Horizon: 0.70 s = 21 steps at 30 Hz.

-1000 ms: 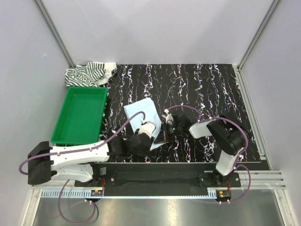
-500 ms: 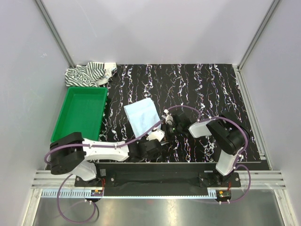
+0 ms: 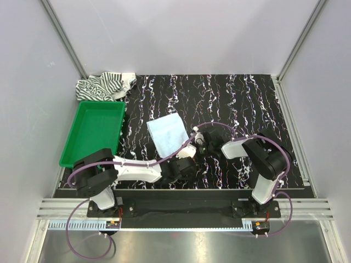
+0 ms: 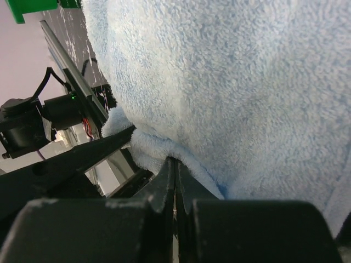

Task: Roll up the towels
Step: Roll the towel

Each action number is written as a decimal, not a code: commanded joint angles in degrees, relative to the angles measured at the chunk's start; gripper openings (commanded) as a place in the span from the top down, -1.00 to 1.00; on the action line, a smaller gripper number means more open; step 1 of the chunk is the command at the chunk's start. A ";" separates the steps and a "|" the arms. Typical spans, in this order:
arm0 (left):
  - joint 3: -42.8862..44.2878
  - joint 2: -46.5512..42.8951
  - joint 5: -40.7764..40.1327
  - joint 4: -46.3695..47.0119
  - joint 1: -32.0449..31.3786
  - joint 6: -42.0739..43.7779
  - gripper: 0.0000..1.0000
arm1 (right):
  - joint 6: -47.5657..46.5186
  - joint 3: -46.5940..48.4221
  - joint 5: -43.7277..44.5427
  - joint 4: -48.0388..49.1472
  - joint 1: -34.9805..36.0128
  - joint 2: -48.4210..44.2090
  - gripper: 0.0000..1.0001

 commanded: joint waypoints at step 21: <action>12.47 7.67 23.72 -15.30 4.30 -4.64 1.00 | -9.43 23.81 38.89 -55.53 -12.26 -23.91 -0.31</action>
